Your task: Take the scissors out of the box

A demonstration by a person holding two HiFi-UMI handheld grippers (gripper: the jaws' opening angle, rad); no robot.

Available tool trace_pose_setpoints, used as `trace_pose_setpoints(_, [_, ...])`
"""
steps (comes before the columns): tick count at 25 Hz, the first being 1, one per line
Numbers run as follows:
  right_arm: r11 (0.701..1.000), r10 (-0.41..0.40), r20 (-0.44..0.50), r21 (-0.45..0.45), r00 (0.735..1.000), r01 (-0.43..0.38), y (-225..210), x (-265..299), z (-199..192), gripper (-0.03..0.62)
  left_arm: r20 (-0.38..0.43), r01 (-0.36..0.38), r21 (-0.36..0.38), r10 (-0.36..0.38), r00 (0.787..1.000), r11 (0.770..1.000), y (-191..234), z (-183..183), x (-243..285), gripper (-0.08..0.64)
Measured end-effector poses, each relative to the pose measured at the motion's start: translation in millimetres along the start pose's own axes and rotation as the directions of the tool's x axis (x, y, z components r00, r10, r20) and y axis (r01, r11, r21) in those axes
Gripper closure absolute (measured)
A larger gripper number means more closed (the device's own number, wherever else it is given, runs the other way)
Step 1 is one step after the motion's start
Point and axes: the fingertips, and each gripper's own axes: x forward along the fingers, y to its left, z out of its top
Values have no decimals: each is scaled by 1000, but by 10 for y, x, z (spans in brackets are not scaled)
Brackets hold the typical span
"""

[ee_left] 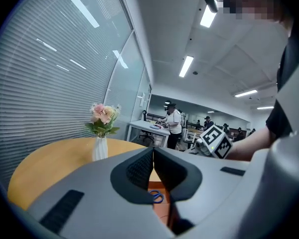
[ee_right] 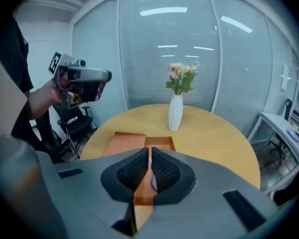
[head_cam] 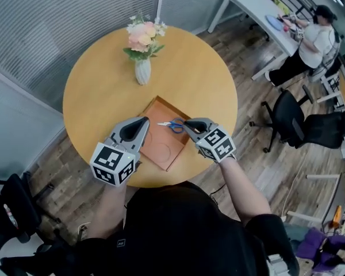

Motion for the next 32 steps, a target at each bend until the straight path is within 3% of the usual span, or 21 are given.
trace_pose_setpoints(4, [998, 48, -145, -39, 988, -54, -63, 334, -295, 552, 19, -25, -39, 26, 1000, 999, 122, 16, 50, 546])
trace_pose_setpoints(10, [982, 57, -340, -149, 939, -114, -143, 761, -809, 552, 7, -66, -93, 67, 998, 993, 335, -186, 64, 546])
trace_pose_setpoints(15, [973, 61, -413, -177, 909, -146, -188, 972, -989, 547, -6, -87, -135, 87, 996, 987, 458, -383, 57, 546])
trace_pose_setpoints(18, [961, 38, -460, -226, 887, -159, -219, 1048, -1076, 480, -5, -101, -147, 102, 995, 984, 509, -419, 5, 546])
trace_pose_setpoints(25, [916, -32, -569, -345, 822, -203, -302, 1223, -1251, 480, -14, -153, -153, 153, 988, 976, 700, -465, -160, 546])
trace_pose_setpoints(32, [905, -37, -633, -349, 773, -242, -304, 1336, -1421, 480, -23, -180, -170, 179, 984, 969, 756, -548, -265, 546])
